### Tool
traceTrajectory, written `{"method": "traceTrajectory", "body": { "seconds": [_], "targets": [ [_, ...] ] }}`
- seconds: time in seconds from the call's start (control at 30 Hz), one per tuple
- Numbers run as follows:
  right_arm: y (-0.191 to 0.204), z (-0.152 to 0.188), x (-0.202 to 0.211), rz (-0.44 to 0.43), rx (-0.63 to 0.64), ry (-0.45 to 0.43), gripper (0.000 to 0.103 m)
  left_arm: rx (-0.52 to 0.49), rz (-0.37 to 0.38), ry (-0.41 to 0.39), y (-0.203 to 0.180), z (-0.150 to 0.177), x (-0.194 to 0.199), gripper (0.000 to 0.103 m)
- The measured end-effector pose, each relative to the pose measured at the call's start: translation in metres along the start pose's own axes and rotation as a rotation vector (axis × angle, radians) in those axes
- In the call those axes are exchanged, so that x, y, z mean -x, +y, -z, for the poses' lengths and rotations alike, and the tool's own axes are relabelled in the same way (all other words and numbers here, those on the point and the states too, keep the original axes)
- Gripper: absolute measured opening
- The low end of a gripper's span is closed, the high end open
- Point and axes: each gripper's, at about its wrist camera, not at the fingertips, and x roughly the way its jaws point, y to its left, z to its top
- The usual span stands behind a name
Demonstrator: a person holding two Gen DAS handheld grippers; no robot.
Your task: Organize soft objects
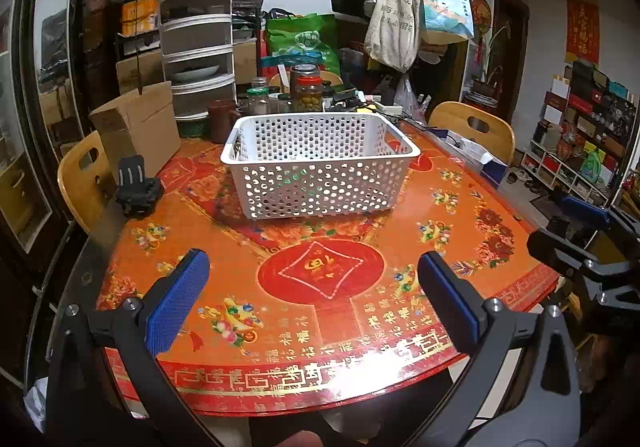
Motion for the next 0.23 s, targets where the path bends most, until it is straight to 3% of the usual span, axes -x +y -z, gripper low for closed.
{"method": "traceTrajectory", "body": {
  "seconds": [0.23],
  "targets": [
    [-0.0020, 0.0020, -0.0038, -0.003, -0.003, 0.006, 0.094, -0.017, -0.010, -0.022, -0.0018, 0.0011, 0.0028, 0.103]
  ]
}}
